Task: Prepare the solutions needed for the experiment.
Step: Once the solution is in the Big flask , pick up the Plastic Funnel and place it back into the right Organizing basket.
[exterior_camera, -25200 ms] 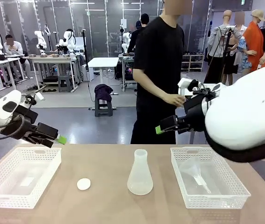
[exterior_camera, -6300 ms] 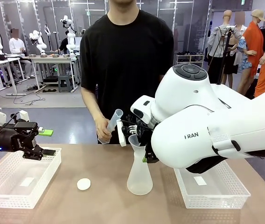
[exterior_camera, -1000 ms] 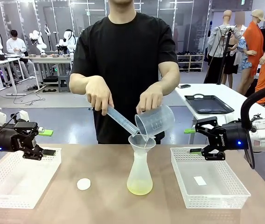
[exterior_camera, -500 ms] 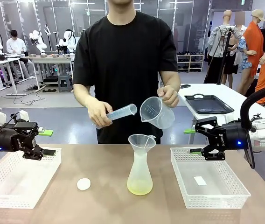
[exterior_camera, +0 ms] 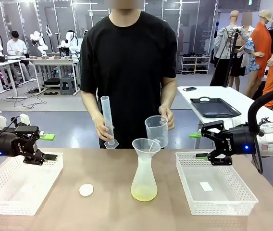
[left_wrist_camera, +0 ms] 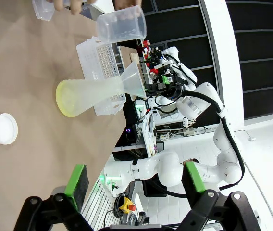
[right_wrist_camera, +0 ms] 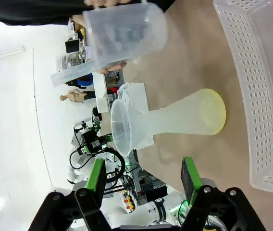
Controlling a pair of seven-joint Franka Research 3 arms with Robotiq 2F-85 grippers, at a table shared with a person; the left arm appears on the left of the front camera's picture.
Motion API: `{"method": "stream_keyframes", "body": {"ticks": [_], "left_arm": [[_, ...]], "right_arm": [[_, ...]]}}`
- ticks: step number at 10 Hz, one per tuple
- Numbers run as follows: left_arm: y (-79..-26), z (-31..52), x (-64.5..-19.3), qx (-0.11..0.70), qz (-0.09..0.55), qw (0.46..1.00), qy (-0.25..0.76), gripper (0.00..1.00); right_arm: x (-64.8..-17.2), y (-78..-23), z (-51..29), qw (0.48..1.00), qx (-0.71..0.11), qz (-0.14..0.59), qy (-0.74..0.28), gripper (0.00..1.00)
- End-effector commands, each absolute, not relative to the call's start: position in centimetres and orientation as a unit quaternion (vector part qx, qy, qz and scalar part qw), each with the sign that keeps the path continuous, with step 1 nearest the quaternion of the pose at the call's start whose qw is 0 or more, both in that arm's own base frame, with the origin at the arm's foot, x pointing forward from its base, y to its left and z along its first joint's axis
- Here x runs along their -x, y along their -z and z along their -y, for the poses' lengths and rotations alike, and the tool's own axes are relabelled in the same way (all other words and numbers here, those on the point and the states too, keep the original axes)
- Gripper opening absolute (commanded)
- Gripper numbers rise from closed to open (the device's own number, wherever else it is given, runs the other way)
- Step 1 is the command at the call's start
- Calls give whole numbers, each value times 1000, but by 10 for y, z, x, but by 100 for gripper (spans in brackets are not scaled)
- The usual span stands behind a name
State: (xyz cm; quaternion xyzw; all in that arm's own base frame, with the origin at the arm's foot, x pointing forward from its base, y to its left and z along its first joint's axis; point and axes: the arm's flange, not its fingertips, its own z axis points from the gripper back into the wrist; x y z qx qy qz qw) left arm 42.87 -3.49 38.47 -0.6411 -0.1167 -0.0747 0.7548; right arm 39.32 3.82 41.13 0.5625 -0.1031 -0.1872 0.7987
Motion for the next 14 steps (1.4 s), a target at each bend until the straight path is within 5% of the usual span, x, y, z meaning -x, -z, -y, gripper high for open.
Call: {"method": "stream_keyframes", "body": {"ticks": [1,11,14], "left_arm": [[-386,35,-429,642,121,753,79,100],[-386,35,-429,642,121,753,79,100],[-386,35,-429,642,121,753,79,100]], "right_arm": [[-397,-413,-45,815,-556,101,128,79],[-458,-468,-129,941,-298,134,-89,79],[-455,-467,-126,937,-305,136,-105,79]]}}
